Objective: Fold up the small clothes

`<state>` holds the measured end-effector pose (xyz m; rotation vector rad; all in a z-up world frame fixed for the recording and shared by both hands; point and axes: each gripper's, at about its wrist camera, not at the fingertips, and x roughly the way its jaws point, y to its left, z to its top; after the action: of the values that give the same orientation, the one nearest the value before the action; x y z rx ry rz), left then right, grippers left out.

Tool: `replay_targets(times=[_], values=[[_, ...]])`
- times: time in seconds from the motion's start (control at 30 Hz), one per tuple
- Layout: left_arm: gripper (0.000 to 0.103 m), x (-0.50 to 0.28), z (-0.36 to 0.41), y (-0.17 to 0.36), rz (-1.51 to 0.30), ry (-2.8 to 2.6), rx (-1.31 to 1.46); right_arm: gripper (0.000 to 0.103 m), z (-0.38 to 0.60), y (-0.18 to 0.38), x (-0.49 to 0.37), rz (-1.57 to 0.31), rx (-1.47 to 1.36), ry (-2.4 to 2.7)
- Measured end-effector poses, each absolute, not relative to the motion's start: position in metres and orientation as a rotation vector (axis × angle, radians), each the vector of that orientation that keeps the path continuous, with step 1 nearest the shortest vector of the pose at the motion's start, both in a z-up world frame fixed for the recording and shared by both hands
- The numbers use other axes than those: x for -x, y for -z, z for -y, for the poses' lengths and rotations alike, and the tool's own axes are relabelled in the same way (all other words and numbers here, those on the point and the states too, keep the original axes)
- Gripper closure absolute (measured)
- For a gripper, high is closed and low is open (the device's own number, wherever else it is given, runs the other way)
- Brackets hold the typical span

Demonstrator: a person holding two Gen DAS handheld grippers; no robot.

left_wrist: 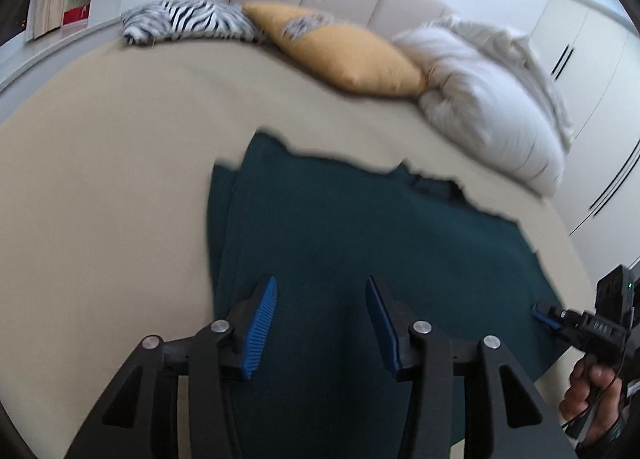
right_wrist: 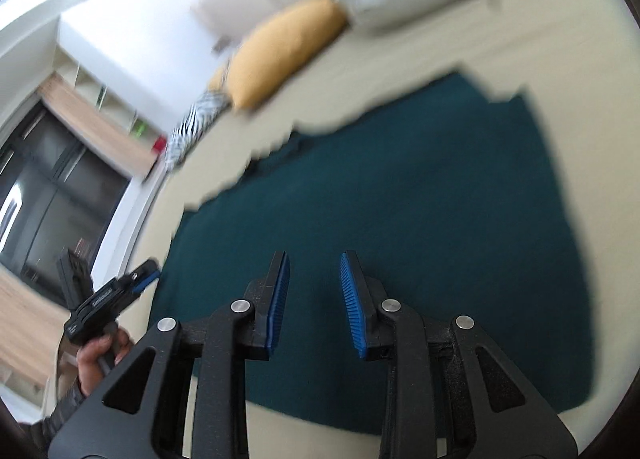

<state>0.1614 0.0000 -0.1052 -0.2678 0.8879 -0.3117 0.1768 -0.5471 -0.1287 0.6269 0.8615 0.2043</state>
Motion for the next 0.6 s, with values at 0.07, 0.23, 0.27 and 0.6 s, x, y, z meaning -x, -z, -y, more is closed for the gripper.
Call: replay_targets(times=[0.07, 0.23, 0.27, 0.6], values=[[0.075, -0.157, -0.008, 0.114, -0.884, 0.307, 0.268, 0.083, 0.560, 0.148, -0.173, -0.875, -0.700, -0.205], [0.081, -0.145, -0.025, 0.112, -0.892, 0.323, 0.268, 0.084, 0.619, 0.156, -0.123, -0.750, -0.859, -0.018], [0.081, -0.140, -0.027, 0.108, -0.895, 0.312, 0.272, 0.084, 0.630, 0.155, -0.112, -0.732, -0.885, 0.031], [0.051, -0.107, 0.036, 0.091, -0.870, 0.329, 0.076, 0.077, 0.501, 0.112, -0.108, -0.792, -0.839, -0.287]])
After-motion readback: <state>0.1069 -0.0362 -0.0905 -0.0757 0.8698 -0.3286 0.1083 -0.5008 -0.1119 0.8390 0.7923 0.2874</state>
